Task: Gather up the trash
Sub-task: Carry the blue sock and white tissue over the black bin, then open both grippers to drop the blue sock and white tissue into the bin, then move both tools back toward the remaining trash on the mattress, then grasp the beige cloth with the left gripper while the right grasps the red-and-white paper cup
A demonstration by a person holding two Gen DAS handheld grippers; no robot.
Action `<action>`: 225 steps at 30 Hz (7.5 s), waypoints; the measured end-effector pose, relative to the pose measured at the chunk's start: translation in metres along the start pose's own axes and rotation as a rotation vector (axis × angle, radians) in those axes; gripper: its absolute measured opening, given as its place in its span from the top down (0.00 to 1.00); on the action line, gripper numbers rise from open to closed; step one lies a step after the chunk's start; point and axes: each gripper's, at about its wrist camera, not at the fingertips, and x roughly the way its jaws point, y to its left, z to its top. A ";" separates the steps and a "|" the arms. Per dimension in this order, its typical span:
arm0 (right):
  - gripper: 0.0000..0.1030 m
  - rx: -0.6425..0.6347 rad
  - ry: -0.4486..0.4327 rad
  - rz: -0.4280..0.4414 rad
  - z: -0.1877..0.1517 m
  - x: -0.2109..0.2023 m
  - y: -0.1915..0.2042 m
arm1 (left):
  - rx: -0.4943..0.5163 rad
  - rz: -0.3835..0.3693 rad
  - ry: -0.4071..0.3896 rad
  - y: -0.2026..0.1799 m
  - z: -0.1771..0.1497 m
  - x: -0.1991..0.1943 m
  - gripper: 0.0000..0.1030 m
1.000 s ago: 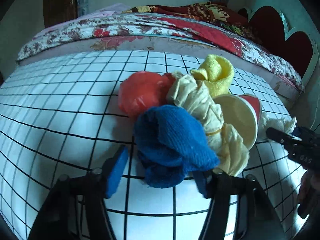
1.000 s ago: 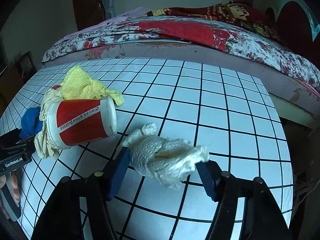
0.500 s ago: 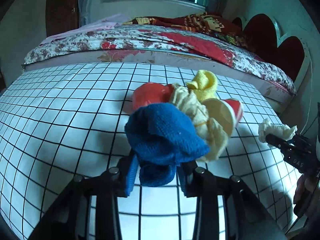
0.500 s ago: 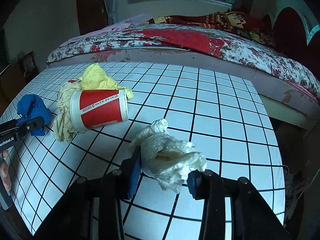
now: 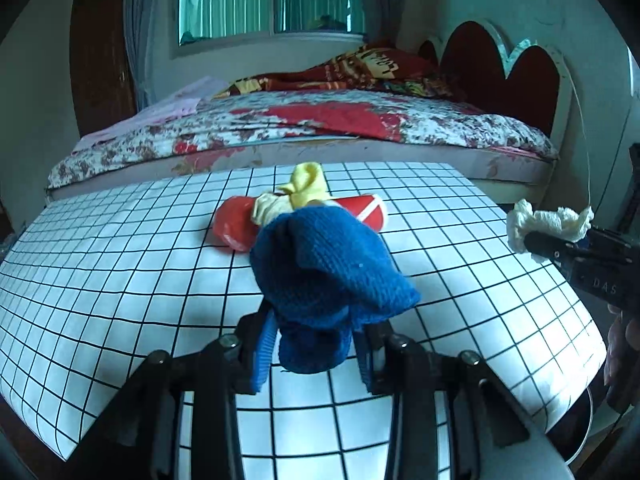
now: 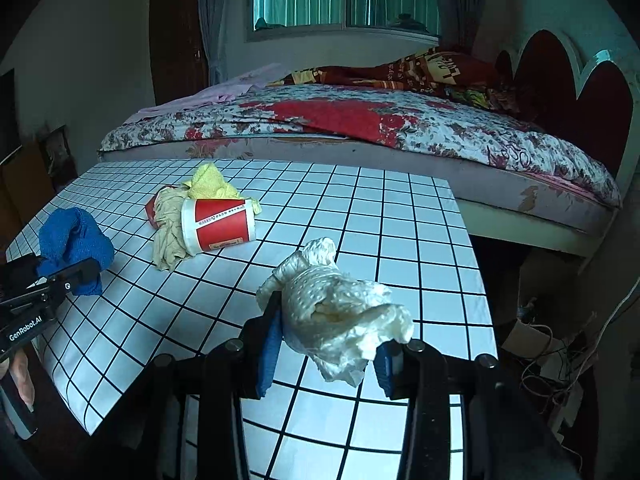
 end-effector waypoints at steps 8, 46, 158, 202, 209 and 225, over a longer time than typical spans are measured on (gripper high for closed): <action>0.60 0.002 -0.076 -0.022 -0.009 -0.053 -0.006 | 0.044 -0.019 -0.053 -0.031 -0.003 -0.030 0.65; 0.60 0.173 -0.162 -0.232 -0.152 -0.191 -0.124 | 0.205 -0.296 -0.134 -0.213 -0.049 -0.100 0.65; 0.01 0.221 -0.048 -0.257 -0.188 -0.155 -0.123 | 0.150 -0.209 -0.082 -0.226 -0.085 -0.079 0.01; 0.01 -0.074 0.066 0.175 0.039 0.105 0.082 | -0.143 0.170 0.002 0.065 -0.008 0.019 0.07; 0.01 -0.083 0.098 0.225 0.053 0.147 0.085 | -0.163 0.143 0.018 0.074 -0.003 0.045 0.11; 0.18 -0.035 0.047 0.110 0.054 0.140 0.048 | -0.155 0.035 0.037 0.035 0.019 0.084 0.19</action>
